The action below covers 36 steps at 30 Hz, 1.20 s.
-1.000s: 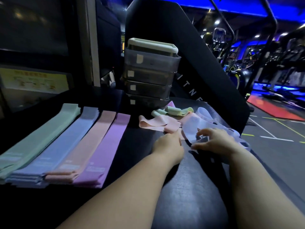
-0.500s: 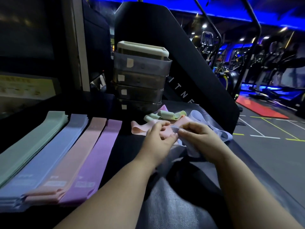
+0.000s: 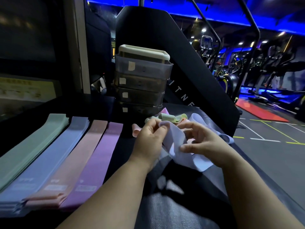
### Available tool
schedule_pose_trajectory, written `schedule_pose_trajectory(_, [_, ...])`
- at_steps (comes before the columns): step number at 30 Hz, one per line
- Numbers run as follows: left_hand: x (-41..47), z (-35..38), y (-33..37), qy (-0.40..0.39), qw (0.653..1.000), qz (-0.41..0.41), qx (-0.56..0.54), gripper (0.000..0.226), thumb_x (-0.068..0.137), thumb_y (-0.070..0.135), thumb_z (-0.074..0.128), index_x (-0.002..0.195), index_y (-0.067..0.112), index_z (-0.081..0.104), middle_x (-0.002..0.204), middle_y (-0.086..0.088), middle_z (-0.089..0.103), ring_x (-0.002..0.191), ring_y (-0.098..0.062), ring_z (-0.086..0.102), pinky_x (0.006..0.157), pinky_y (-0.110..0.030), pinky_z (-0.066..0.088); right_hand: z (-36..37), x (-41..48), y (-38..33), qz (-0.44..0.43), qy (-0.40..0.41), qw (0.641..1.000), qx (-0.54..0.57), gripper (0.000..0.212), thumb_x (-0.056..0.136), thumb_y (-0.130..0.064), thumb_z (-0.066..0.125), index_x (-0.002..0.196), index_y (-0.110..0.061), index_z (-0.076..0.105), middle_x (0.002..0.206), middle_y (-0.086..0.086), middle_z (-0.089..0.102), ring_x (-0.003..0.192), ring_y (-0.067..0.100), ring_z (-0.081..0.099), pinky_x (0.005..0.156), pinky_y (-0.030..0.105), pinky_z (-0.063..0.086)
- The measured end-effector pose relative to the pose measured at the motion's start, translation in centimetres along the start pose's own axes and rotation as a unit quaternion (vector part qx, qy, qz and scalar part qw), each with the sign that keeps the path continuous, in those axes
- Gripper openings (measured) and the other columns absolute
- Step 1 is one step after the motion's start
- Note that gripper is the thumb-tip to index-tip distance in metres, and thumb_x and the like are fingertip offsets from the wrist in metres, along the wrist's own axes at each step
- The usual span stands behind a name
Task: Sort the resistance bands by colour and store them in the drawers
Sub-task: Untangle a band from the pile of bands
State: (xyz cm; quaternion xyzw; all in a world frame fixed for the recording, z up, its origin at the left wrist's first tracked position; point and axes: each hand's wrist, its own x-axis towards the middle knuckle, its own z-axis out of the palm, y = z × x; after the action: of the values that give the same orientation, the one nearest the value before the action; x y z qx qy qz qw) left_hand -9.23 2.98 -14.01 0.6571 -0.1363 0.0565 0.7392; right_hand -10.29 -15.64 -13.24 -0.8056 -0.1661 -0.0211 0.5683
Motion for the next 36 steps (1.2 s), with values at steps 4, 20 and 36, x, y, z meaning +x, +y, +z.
schedule_pose_trajectory(4, [0.3,-0.5,0.2,0.045,0.998,-0.030,-0.018,0.026,0.059,0.057,0.057,0.071,0.035,0.065,0.119,-0.026,0.056,0.116,-0.040,0.053,0.090,-0.049,0.050,-0.1,-0.1,0.1,0.025,-0.010,0.998,-0.055,0.064,0.050,-0.045,0.089,0.109,-0.035,0.069,0.116,-0.003,0.068,0.114,0.016,0.061,0.102,0.046,0.046])
schedule_pose_trajectory(20, [0.6,-0.9,-0.3,0.046,0.996,-0.061,-0.050,0.021,0.052,0.046,0.067,0.058,0.027,0.060,0.123,-0.028,0.053,0.089,-0.027,0.059,0.079,-0.043,0.051,0.0,-0.7,0.0,0.006,0.026,0.995,0.092,0.021,0.071,-0.029,0.077,0.087,-0.016,0.076,0.087,0.008,0.071,0.085,0.017,0.064,0.077,0.027,0.048])
schedule_pose_trajectory(36, [-0.4,0.1,0.2,-0.071,0.992,-0.038,-0.092,0.004,0.093,0.009,0.061,0.089,0.008,0.061,0.060,0.021,0.065,0.065,0.001,0.064,0.079,-0.029,0.054,1.3,-0.3,-0.6,-0.032,0.006,0.992,0.122,0.042,0.073,-0.031,0.083,0.110,-0.018,0.068,0.101,0.025,0.062,0.095,0.025,0.061,0.080,0.028,0.053])
